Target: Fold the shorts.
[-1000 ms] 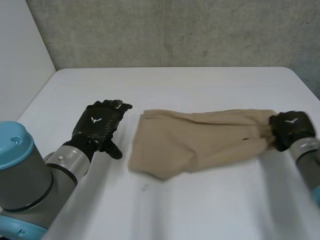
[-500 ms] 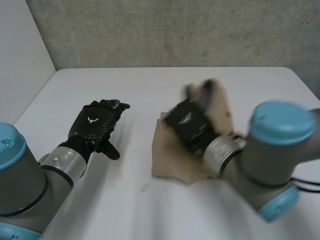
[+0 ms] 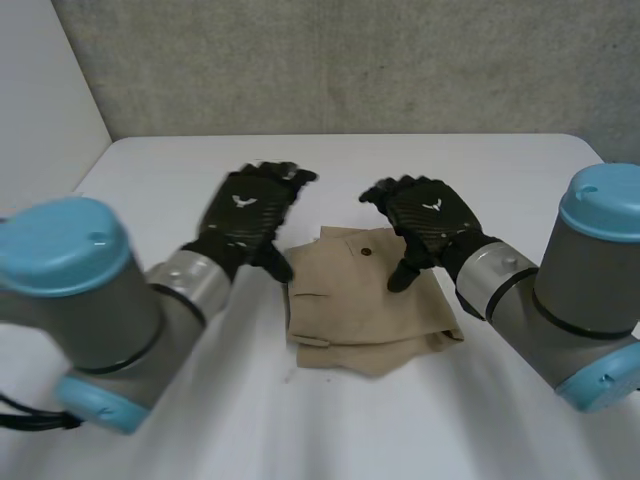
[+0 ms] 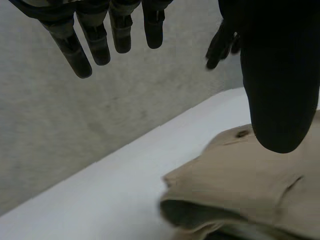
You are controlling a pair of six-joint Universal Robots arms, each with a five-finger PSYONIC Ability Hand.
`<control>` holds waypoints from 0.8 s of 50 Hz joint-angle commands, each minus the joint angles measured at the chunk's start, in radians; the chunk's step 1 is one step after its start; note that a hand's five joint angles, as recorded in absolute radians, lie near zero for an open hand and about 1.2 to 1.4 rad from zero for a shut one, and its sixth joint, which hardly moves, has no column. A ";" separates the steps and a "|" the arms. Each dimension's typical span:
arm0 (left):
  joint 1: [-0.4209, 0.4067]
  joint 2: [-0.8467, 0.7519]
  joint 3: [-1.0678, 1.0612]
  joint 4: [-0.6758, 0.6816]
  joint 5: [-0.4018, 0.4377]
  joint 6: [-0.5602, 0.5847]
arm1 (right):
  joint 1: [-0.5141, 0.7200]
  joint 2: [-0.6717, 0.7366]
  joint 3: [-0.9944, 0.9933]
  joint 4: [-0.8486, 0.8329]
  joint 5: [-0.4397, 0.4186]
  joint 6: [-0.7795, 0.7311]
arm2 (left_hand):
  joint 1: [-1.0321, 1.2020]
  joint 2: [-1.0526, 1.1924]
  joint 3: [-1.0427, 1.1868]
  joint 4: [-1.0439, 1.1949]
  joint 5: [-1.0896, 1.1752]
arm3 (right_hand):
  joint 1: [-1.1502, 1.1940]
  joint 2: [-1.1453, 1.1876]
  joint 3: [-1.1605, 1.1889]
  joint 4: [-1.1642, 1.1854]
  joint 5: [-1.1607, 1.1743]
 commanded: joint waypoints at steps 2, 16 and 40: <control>-0.092 -0.305 0.259 -0.175 -0.086 -0.074 | -0.016 0.200 -0.125 0.154 0.098 -0.106 | -0.004 -0.008 -0.020 -0.012 -0.028 | -0.028 -0.043 -0.040 -0.058 -0.062; -0.091 -0.350 0.250 -0.393 -0.217 -0.071 | -0.037 0.246 -0.214 0.284 0.163 -0.161 | -0.016 -0.020 -0.032 -0.023 -0.039 | -0.028 -0.043 -0.040 -0.058 -0.062; 0.096 0.215 0.323 -0.458 -0.187 -0.079 | -0.086 -0.223 -0.206 0.178 0.389 0.006 | 0.122 0.118 0.106 0.114 0.098 | -0.028 -0.043 -0.040 -0.058 -0.062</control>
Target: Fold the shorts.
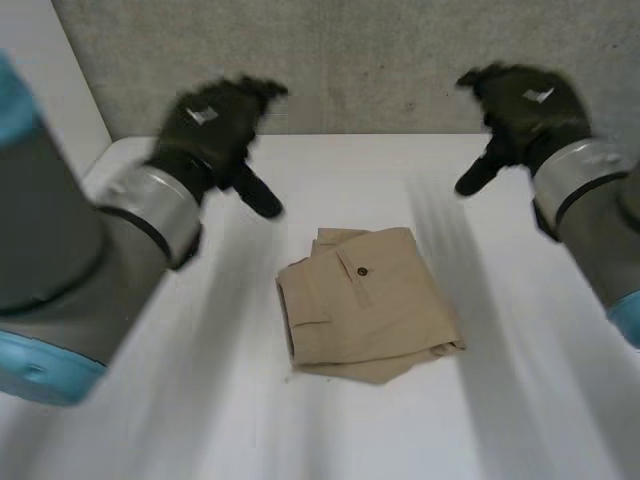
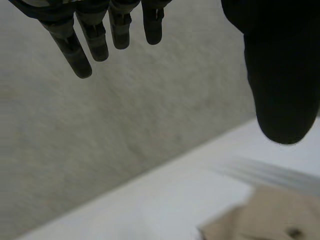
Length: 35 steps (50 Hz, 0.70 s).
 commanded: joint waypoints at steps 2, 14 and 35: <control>0.164 0.068 0.101 -0.164 0.003 -0.003 | -0.055 -0.062 -0.012 0.020 0.076 -0.050 | 0.132 0.130 0.120 0.094 0.080 | 0.021 -0.029 -0.040 -0.058 -0.049; 0.190 0.063 0.107 -0.274 0.029 -0.027 | -0.062 -0.065 -0.016 0.055 0.068 -0.071 | 0.009 0.006 -0.004 -0.029 -0.044 | 0.021 -0.029 -0.040 -0.058 -0.049; 0.215 0.077 0.063 -0.226 0.044 -0.026 | -0.047 -0.076 0.005 0.053 0.065 -0.102 | 0.009 0.006 -0.004 -0.029 -0.044 | 0.021 -0.029 -0.040 -0.058 -0.049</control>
